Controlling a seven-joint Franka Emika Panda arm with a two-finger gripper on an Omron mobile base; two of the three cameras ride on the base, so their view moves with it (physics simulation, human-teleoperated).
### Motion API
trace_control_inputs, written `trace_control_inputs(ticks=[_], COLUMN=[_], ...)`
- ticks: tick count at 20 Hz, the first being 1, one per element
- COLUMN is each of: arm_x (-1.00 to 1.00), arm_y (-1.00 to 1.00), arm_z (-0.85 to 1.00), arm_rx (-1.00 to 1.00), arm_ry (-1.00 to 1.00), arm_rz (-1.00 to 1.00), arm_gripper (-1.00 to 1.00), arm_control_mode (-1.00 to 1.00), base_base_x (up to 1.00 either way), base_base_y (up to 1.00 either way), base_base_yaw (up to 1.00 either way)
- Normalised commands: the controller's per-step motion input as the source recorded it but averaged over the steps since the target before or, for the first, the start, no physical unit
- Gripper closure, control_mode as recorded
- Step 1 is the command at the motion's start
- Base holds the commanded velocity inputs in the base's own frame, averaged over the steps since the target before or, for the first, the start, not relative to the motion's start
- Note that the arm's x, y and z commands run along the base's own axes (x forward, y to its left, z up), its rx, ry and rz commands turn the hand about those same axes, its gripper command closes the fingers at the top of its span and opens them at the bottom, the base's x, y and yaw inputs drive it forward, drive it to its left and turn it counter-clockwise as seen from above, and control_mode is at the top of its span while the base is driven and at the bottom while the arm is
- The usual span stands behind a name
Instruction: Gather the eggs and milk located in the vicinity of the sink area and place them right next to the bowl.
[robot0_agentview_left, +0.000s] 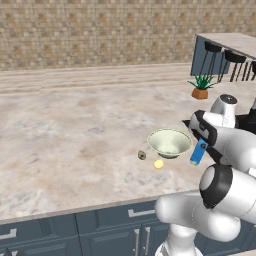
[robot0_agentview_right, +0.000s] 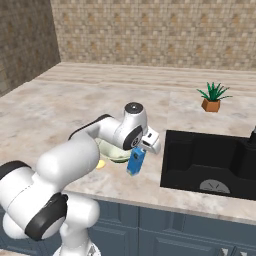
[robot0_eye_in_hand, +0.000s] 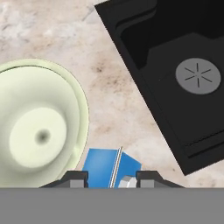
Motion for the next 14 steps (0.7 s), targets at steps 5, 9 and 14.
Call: trace_control_inputs(ticks=[5, 9, 14], arm_x=[0.00, 0.00, 0.00], arm_y=[0.00, 0.00, 0.00], arm_z=[0.00, -0.05, -0.10], arm_rx=[0.00, 0.00, 0.00], arm_ry=[0.00, 0.00, 0.00], arm_rz=[0.00, 0.00, 0.00], arm_gripper=[1.00, 1.00, 1.00], arm_control_mode=[-1.00, -1.00, -1.00], base_base_x=[0.00, 0.00, 0.00], base_base_y=[0.00, 0.00, 0.00], base_base_yaw=[0.00, 0.00, 0.00])
